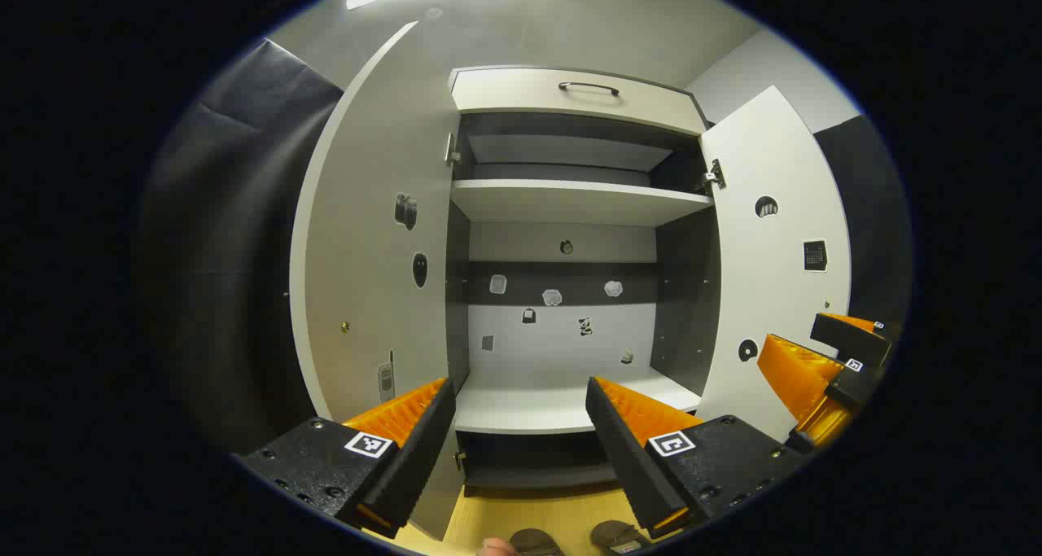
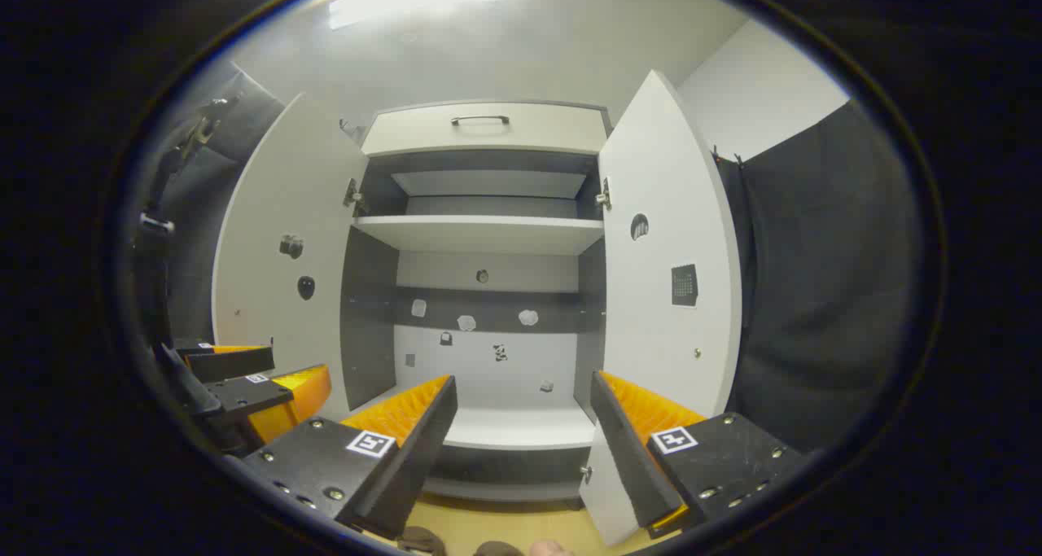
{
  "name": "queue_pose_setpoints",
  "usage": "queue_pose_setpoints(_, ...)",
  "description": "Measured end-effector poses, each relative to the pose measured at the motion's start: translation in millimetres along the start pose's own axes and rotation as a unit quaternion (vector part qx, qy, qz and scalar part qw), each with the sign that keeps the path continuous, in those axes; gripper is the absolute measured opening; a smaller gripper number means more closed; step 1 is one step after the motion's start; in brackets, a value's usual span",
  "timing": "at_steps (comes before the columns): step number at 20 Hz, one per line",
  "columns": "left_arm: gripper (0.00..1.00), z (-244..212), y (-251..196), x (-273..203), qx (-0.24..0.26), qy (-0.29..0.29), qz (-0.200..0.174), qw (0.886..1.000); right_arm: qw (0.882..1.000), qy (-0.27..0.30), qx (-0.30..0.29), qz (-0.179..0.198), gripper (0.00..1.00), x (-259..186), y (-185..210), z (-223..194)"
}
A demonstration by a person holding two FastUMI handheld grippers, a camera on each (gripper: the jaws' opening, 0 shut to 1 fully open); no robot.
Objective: Grab one shoe with the right hand and put it into the shoe cabinet, grab the other shoe with the left hand and put it into the shoe cabinet; then close the right door with the right hand and the left door with the left hand.
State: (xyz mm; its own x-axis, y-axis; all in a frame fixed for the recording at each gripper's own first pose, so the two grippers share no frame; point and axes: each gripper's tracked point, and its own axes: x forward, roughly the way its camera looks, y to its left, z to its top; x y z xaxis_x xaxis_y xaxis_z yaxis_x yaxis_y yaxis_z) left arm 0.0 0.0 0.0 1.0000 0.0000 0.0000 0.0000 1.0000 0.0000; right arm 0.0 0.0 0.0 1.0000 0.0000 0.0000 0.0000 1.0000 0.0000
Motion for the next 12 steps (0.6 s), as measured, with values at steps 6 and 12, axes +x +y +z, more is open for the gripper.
queue_pose_setpoints(6,0.98,-3.4,10.9,0.3,0.005,0.004,0.012,1.000,1.000,0.015,-0.007,-0.002,0.98,-1.5,1.5,-13.9)
queue_pose_setpoints(12,0.99,-2.7,21.9,-0.7,0.007,0.003,0.026,1.000,0.999,0.047,-0.019,-0.004,0.98,-4.8,0.9,-51.9)
